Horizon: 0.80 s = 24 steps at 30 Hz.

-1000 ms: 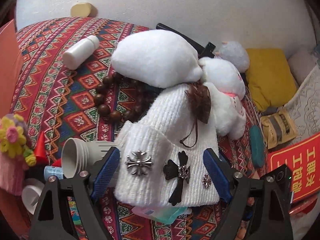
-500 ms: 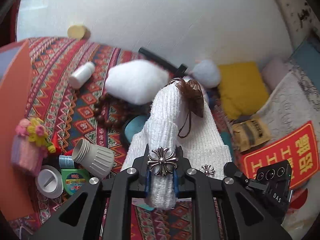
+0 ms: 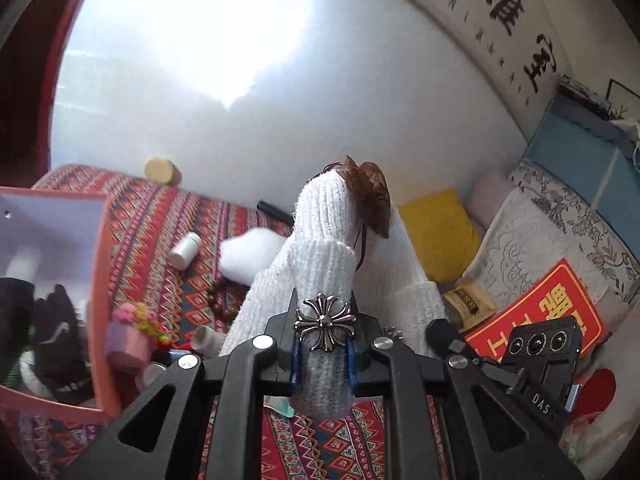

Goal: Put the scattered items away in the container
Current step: 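Carry the white beanie over the pink box and open both tools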

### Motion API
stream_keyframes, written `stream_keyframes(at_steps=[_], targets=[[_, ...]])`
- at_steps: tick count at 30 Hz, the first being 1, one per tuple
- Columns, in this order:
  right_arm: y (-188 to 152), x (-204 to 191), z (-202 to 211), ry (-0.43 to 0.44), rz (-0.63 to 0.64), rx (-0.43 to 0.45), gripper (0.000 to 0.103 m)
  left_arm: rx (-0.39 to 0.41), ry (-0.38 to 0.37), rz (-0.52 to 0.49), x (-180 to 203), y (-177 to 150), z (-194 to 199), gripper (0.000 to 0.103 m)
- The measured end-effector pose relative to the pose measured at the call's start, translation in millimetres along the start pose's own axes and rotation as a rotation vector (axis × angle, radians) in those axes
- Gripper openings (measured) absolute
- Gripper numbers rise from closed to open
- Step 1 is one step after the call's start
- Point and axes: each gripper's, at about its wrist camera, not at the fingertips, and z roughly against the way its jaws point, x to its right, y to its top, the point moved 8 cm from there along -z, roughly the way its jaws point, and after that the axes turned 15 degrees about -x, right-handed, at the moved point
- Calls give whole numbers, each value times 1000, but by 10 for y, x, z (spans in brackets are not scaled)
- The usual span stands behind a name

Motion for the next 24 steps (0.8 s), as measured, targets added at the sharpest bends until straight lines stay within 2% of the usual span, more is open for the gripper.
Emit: stream_keyframes(at_steps=[5,10,15,17,18,19,20,21,22,23,24], targets=[[-144,-530,-608,34,79,-70,16,90,51,38,-482,48,625,13],[-345,-817,-1346,64,111,-171,16,133,134,123,-1229,0,1040,13],[-562,-908,-2044,32,159,-261,16,151,208,240,-2082,-72,1280,13],[-660,-883,-2377,6,180,-326,19,149,285,297,-2416,-108,1301,14],[-688,-838,-2483,-26,184,-350,22,150,373,333,-2601,-136,1319,20],[-715,-759,-2588,-84,188,-369,31,153,479,363,-2761,-167,1352,26],[-718,-701,-2619,-124,196,-370,39,156,605,388,-2904,-202,1409,41],[-707,-640,-2586,-170,210,-361,64,169,717,399,-3014,-245,1495,60],[-677,-609,-2512,-194,218,-335,85,191,800,399,-3056,-254,1579,69],[-624,-593,-2396,-209,228,-295,89,218,846,392,-3063,-251,1660,83],[-560,-571,-2235,-226,241,-252,90,244,859,383,-3048,-244,1725,85]])
